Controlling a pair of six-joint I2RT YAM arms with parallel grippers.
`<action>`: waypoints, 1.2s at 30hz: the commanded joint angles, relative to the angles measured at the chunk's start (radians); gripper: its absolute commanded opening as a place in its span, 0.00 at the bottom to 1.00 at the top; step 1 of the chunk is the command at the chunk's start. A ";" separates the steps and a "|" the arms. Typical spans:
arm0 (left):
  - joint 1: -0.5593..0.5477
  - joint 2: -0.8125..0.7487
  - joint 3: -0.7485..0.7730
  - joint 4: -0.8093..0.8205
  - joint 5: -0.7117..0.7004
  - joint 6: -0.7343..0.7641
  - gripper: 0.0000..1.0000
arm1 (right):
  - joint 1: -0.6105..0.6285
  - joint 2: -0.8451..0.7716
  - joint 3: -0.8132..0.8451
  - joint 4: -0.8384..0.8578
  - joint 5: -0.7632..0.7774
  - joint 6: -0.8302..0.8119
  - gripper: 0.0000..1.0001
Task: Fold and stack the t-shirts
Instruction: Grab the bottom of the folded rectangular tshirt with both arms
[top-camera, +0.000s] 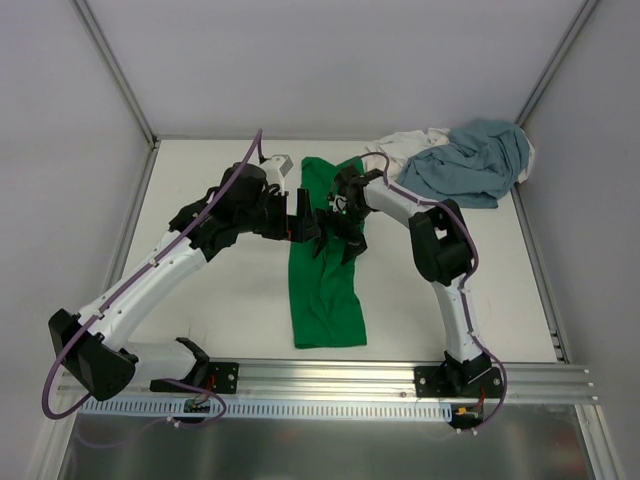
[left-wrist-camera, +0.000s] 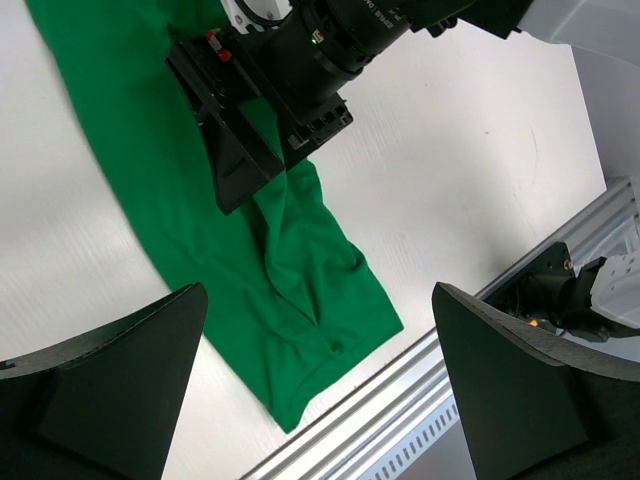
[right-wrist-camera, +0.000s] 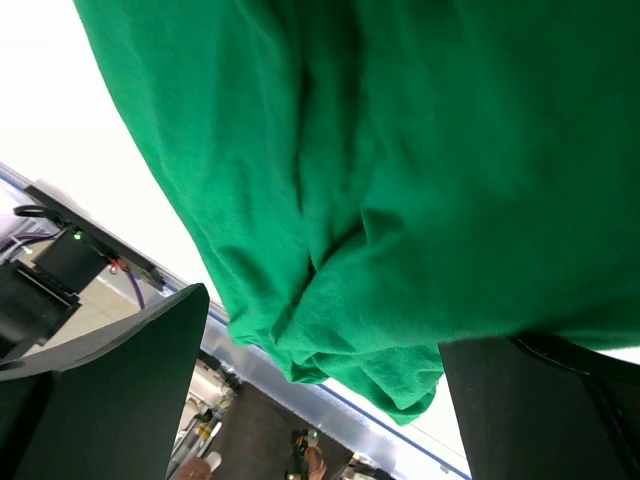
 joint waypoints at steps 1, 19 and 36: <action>0.014 -0.024 0.050 -0.025 -0.025 0.023 0.99 | 0.015 0.094 0.066 0.026 0.041 -0.015 0.99; 0.019 -0.021 0.028 -0.047 -0.015 0.009 0.99 | -0.020 0.154 0.143 -0.007 0.093 0.053 1.00; 0.054 0.037 0.054 0.007 0.035 0.044 0.99 | -0.069 -0.087 -0.153 0.032 0.139 0.057 0.99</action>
